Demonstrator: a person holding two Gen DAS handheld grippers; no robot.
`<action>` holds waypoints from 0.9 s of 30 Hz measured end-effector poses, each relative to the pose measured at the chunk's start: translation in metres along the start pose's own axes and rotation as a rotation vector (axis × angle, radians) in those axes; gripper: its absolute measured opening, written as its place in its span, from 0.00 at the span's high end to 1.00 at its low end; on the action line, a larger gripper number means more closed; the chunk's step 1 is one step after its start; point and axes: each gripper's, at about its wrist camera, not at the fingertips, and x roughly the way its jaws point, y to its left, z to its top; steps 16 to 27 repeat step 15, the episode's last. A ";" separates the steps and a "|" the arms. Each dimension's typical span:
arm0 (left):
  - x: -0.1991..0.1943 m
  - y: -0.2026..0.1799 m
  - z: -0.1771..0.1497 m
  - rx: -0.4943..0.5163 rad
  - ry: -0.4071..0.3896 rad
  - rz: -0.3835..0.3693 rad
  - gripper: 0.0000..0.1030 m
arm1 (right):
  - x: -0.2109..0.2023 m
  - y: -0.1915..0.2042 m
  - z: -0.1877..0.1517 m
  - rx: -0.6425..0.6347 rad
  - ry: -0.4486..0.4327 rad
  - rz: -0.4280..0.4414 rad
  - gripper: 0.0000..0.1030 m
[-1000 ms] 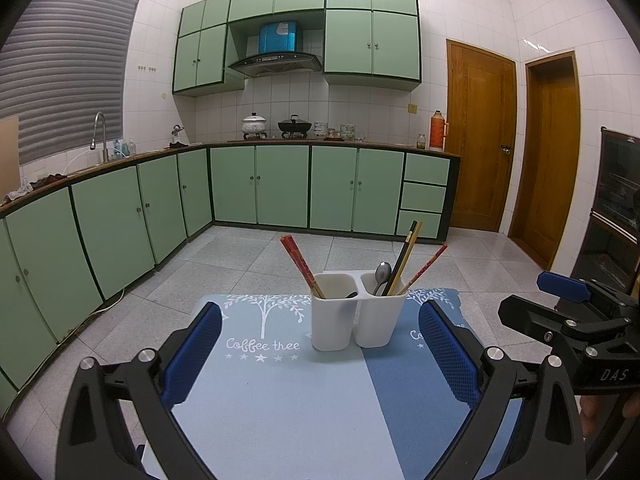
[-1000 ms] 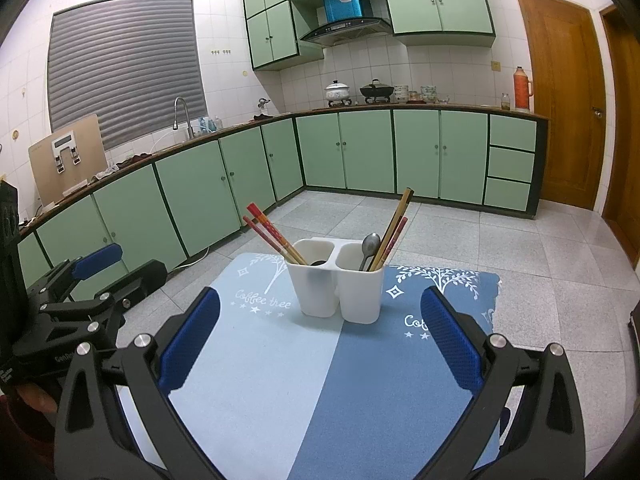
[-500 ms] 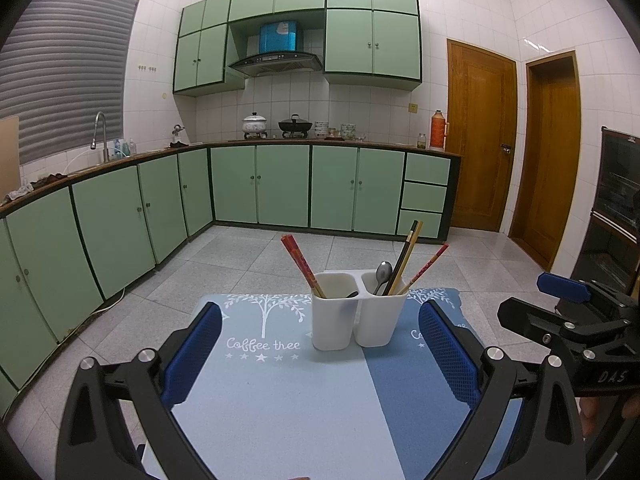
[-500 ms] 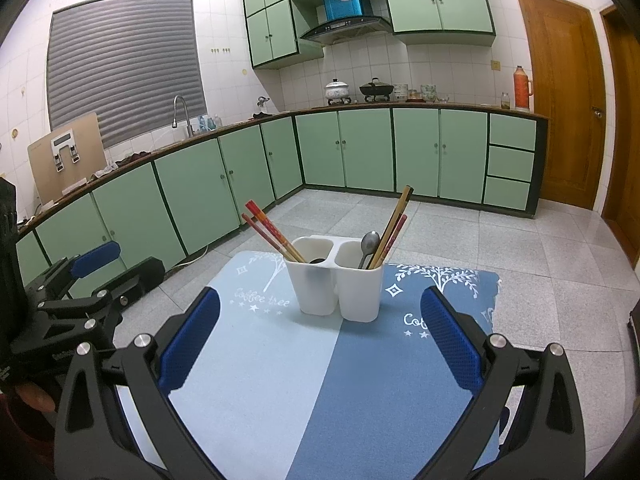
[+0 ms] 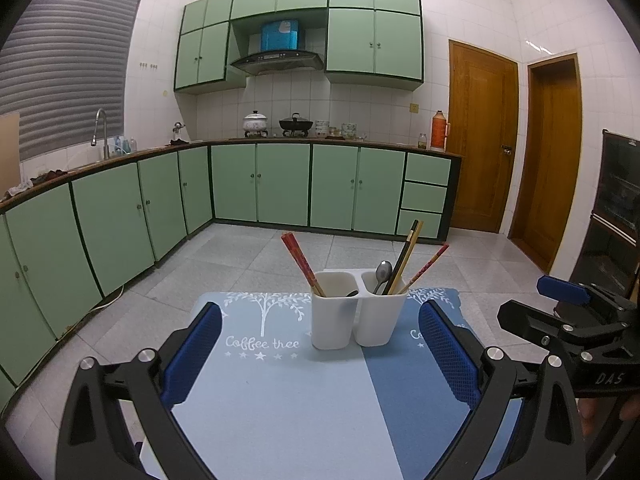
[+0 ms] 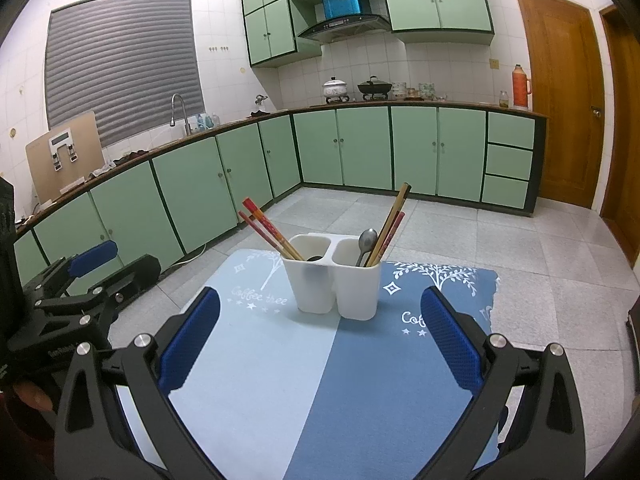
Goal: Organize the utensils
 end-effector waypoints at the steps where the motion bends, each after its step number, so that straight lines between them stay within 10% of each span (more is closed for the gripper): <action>1: 0.000 0.000 0.000 0.001 -0.001 0.001 0.06 | 0.000 -0.001 0.000 0.000 0.000 -0.001 0.05; 27: 0.000 -0.001 0.001 -0.001 0.005 0.003 0.06 | 0.000 -0.001 0.000 0.000 0.000 -0.001 0.05</action>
